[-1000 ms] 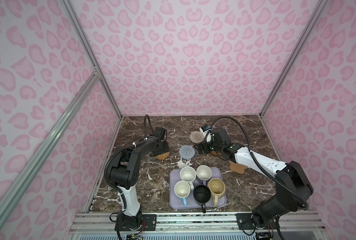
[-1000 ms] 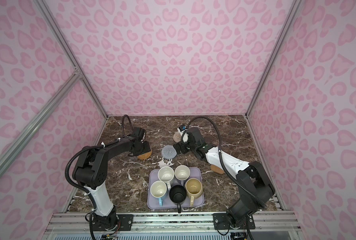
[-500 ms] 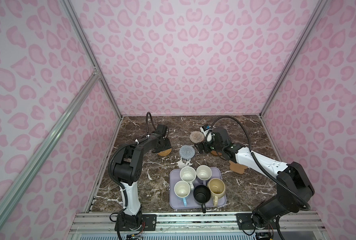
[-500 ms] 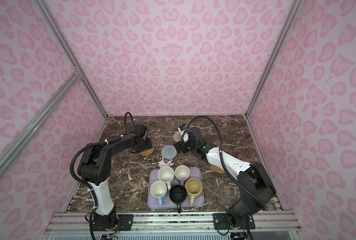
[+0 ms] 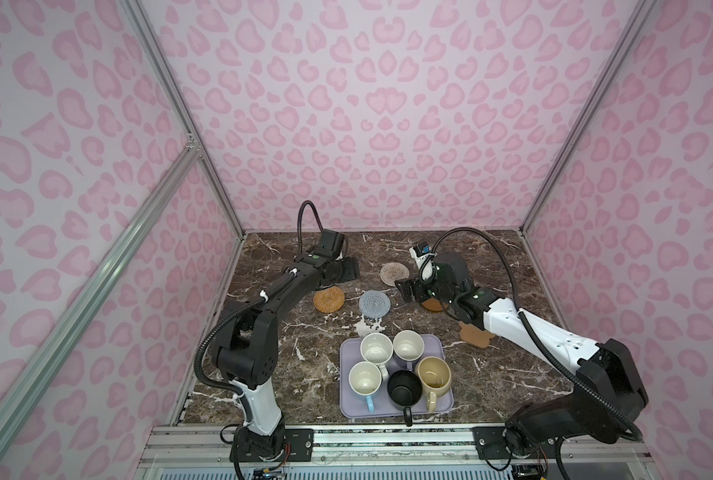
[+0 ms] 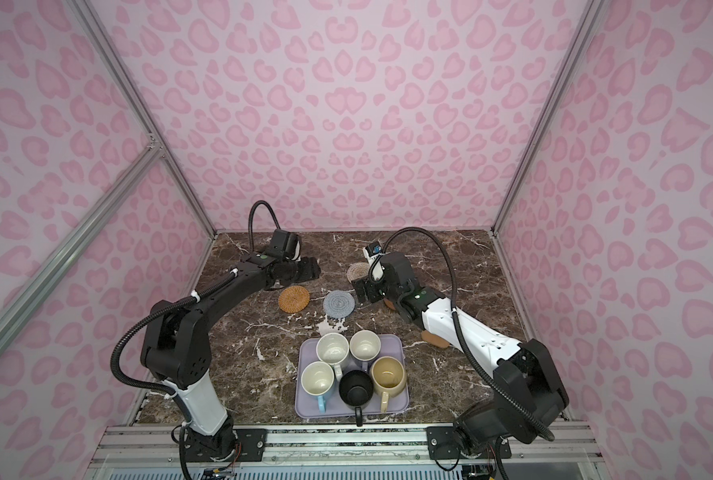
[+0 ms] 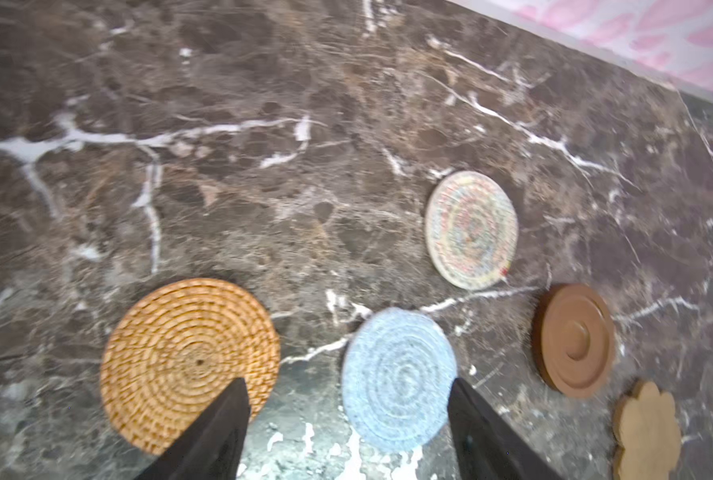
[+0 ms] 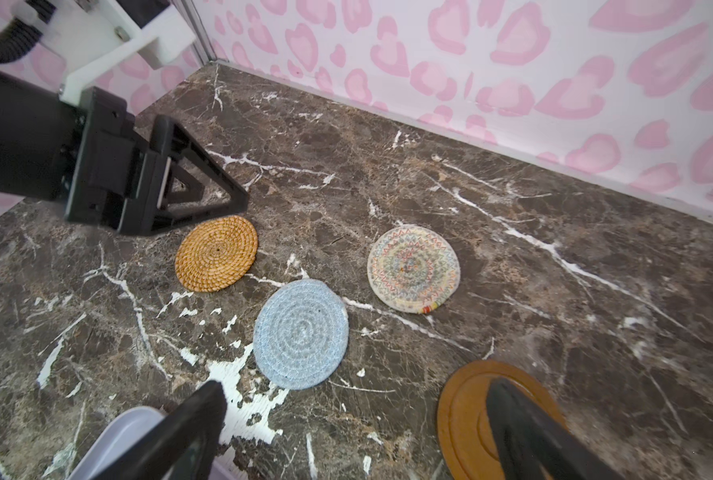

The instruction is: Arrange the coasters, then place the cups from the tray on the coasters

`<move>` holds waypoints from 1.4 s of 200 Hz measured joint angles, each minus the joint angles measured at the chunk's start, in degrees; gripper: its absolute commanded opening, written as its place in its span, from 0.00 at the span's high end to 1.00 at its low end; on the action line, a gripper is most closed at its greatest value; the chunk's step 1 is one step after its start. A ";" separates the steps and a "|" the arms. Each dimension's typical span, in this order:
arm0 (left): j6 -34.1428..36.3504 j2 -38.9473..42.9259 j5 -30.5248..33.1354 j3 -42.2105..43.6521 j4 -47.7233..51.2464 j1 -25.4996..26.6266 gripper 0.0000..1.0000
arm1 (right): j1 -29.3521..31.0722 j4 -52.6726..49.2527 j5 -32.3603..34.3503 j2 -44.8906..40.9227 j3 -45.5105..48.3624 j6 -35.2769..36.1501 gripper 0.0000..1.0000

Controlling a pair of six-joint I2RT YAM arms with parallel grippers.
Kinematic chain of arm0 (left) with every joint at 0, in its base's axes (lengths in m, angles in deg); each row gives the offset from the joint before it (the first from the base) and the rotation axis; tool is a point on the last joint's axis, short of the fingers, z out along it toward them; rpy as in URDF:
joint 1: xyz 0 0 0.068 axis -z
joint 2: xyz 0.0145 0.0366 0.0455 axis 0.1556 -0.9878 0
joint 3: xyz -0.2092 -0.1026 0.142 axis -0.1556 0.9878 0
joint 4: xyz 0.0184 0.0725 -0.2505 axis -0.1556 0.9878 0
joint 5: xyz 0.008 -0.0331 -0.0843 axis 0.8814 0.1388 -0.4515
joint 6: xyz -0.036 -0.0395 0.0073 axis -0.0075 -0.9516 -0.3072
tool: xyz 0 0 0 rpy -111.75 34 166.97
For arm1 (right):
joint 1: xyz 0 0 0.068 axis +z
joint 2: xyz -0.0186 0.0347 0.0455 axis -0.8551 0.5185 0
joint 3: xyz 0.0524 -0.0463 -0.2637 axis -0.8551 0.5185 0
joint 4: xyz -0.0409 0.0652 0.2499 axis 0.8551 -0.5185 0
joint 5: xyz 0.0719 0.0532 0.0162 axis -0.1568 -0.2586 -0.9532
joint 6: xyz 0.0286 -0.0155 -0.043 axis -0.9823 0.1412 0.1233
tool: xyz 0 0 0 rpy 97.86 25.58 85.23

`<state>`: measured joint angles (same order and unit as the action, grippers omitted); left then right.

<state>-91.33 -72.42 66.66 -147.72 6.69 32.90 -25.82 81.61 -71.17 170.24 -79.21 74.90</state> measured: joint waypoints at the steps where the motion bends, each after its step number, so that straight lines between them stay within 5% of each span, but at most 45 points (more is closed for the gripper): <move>1: 0.17 -0.20 0.04 -0.17 0.04 0.26 0.24 | -0.04 0.00 0.15 -0.11 0.04 0.00 0.01; 112: 7.61 -16.37 5.81 -11.06 8.61 8.15 0.26 | -4.13 -3.06 3.37 -3.63 4.31 -2.91 0.03; 280: 6.36 -22.29 15.21 -16.33 14.97 7.89 0.38 | -4.17 -4.26 2.62 0.31 1.90 -2.86 0.04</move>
<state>-84.97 -94.71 81.87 -164.04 21.66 40.79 -29.99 77.35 -68.55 170.55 -77.31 72.03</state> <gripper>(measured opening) 0.622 0.963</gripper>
